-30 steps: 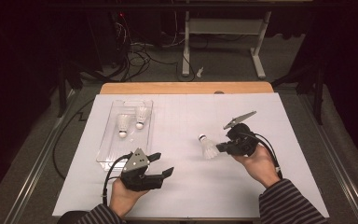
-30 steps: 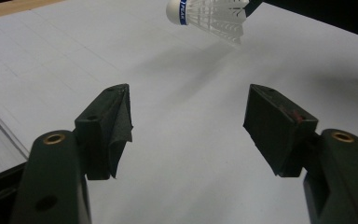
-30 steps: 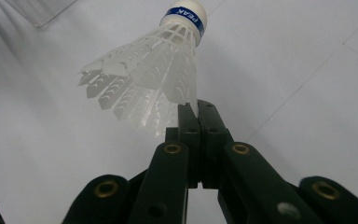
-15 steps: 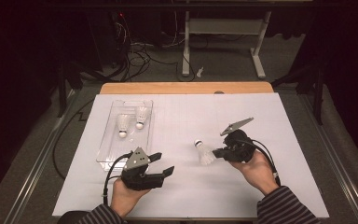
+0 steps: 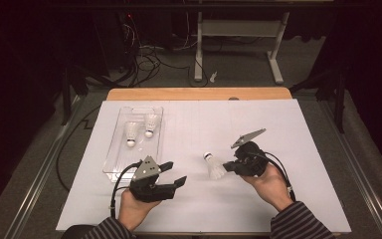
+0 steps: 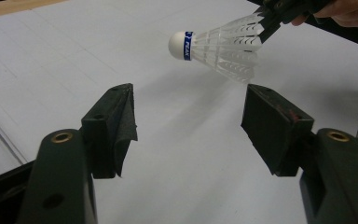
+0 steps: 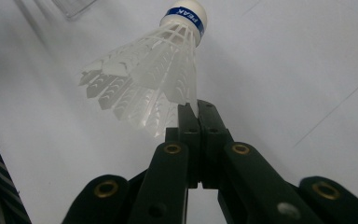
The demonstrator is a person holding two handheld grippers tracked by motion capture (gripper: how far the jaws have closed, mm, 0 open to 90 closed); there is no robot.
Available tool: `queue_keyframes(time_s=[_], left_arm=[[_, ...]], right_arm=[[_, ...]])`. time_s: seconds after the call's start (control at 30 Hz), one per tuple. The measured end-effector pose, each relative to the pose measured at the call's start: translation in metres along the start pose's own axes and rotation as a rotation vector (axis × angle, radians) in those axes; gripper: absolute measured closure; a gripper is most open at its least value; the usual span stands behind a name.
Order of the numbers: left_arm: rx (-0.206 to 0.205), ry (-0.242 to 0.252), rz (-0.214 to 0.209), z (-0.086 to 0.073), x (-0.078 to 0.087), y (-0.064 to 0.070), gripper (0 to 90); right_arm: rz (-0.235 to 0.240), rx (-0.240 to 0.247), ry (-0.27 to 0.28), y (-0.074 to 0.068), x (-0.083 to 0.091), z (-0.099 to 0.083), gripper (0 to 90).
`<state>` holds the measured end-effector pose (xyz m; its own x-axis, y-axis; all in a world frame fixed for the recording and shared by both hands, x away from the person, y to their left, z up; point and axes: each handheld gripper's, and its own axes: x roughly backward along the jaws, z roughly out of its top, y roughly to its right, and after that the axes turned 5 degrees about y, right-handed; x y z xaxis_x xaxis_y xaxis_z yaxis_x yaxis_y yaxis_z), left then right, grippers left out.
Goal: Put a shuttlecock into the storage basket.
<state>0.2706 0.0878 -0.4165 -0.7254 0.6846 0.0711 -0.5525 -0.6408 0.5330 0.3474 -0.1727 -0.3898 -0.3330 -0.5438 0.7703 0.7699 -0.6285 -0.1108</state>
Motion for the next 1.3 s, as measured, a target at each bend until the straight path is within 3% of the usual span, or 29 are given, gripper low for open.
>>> queue_keyframes(time_s=[0.5, 1.3], left_arm=[[-0.012, -0.008, -0.009, 0.001, -0.002, 0.004, 36.0], [-0.031, -0.062, -0.040, -0.004, -0.013, 0.017, 36.5]], right_arm=[[0.011, 0.003, -0.011, -0.007, -0.005, 0.003, 90.0], [0.020, 0.022, -0.019, -0.016, -0.009, 0.008, 90.0]])
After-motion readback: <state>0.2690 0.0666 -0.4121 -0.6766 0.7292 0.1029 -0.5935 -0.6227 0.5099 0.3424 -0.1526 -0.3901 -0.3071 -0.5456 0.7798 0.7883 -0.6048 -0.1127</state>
